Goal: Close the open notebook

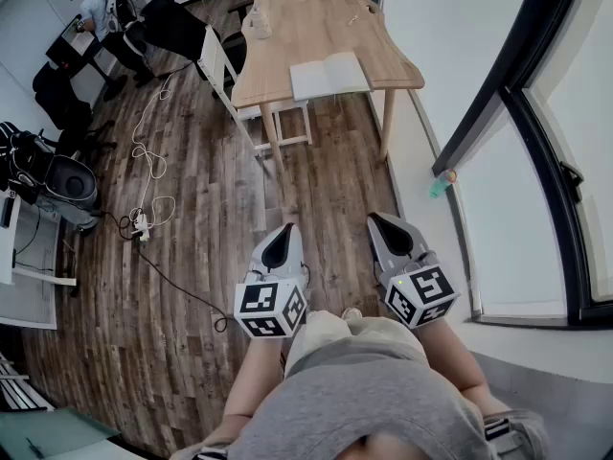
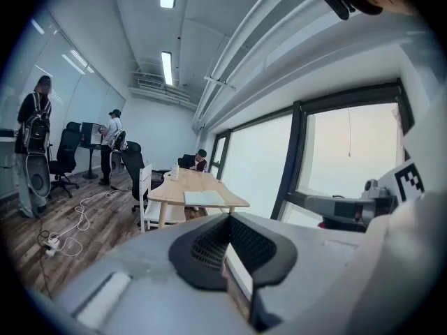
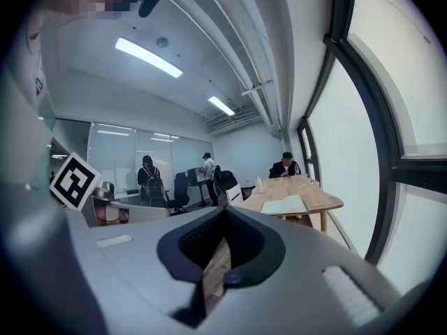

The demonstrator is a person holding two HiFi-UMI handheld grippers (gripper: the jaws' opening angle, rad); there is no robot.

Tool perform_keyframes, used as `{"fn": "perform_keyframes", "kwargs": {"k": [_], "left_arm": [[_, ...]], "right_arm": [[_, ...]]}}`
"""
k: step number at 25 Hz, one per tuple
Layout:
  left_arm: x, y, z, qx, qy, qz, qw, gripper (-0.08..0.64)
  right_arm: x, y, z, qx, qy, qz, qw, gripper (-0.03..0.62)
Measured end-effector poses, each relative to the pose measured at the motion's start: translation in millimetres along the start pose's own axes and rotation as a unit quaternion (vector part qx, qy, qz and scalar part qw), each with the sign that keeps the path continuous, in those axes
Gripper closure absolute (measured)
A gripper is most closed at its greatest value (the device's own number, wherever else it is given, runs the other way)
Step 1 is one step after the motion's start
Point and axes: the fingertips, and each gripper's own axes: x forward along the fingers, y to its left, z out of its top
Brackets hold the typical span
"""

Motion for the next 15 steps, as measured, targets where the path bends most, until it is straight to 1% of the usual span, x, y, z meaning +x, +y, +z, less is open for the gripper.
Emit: {"fn": "perform_keyframes", "kwargs": {"k": [4,12,15], "left_arm": [[-5.6,-11.2,0.4,-0.011,-0.012,-0.001,0.9999,0.558],[-8.8,-10.7,0.5,-0.011,-0.013,0.006,0.9998,0.558],[-6.1,-10.8,0.1,-0.014,-0.013,0.008,0.9998,0.558]], "right_arm": [[-10.4,-0.3,-2.2,-0.004,0.008,0.005,1.0,0.595],[-11.7,3.8,-0.6,-0.016,0.012,0.014,1.0,0.595],[-10.6,1.8,-2.2,-0.002,0.015,0.029,0.999,0.594]]}}
